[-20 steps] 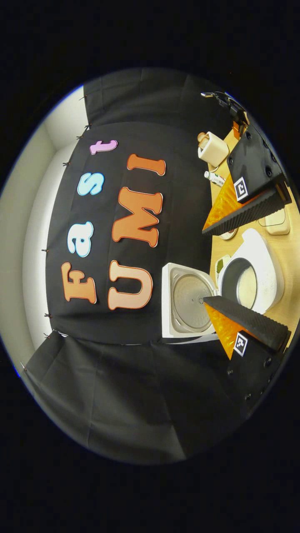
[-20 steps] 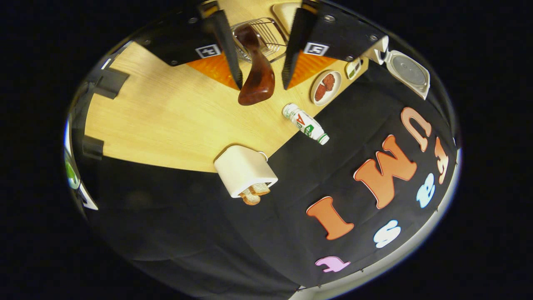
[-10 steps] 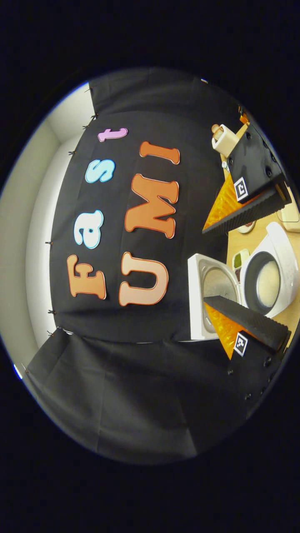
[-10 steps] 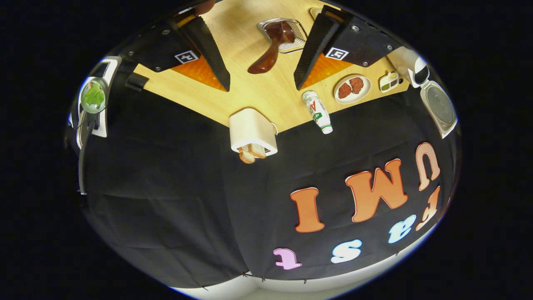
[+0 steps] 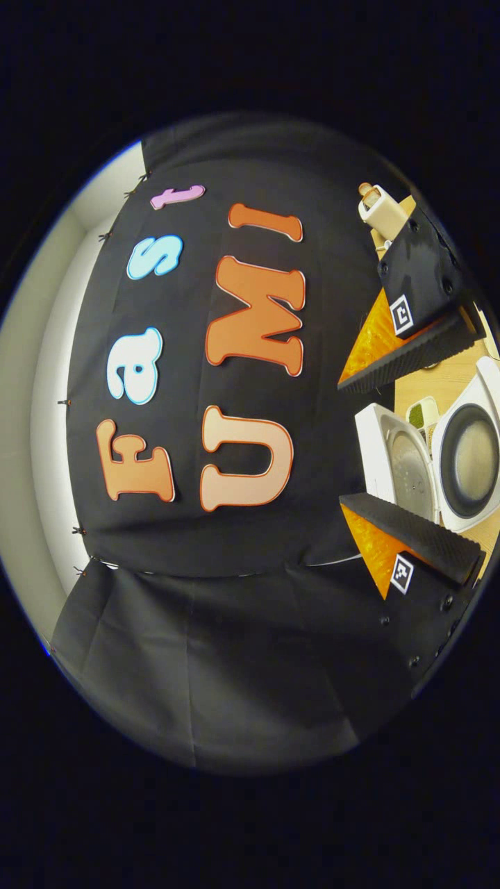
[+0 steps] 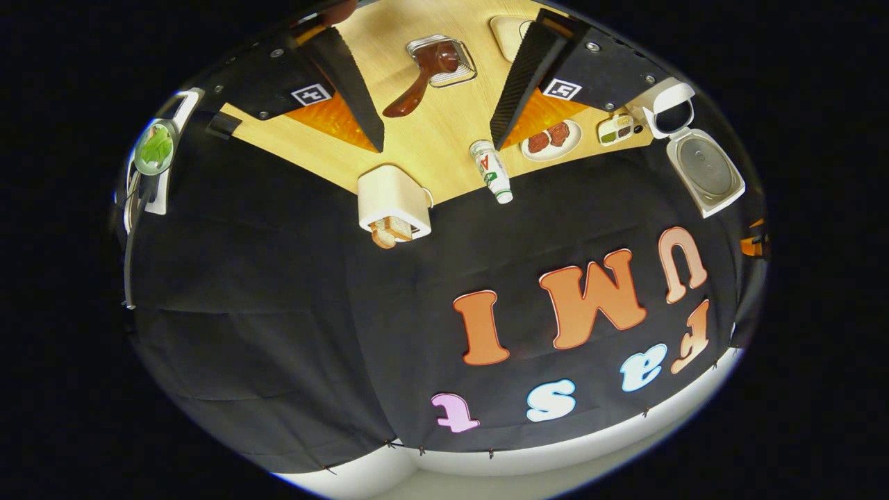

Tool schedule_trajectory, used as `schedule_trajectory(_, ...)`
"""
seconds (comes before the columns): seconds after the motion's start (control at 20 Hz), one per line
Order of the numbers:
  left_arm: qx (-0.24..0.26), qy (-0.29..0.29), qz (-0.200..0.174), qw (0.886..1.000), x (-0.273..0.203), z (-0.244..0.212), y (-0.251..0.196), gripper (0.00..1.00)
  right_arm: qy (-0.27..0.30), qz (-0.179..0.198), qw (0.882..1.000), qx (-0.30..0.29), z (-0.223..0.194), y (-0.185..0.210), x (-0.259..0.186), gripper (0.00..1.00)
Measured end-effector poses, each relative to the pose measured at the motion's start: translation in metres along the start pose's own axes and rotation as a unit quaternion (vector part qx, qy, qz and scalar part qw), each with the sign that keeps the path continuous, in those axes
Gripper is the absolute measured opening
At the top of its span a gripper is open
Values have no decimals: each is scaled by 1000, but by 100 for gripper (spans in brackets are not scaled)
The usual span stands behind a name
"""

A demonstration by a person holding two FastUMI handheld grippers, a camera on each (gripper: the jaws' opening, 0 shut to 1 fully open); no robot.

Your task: Close the left gripper, press the button to open the rice cooker; take a wooden spoon from the chopstick holder with the right hand, scoop a spoonful of rice and pour it into the rice cooker, then put the wooden spoon back into the chopstick holder.

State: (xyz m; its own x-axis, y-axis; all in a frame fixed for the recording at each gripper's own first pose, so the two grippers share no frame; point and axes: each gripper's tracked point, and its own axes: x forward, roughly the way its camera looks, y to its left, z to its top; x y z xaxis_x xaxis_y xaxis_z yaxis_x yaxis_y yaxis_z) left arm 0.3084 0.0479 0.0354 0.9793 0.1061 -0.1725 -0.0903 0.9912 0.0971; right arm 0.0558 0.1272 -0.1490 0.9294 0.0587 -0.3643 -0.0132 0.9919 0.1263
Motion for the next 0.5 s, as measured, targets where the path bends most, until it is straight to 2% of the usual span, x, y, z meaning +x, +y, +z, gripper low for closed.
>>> schedule_trajectory(0.1,-9,12,4,1000,20,6,2,98,-10,-2,1000,-20,5,-2,-5,95)
schedule_trajectory(0.2,3,12,23,1000,39,17,15,99,-11,-1,1000,-25,8,-2,-8,95)
schedule_trajectory(0.5,1,70,64,996,88,-5,50,98,-48,-3,998,-33,43,-2,-16,95)
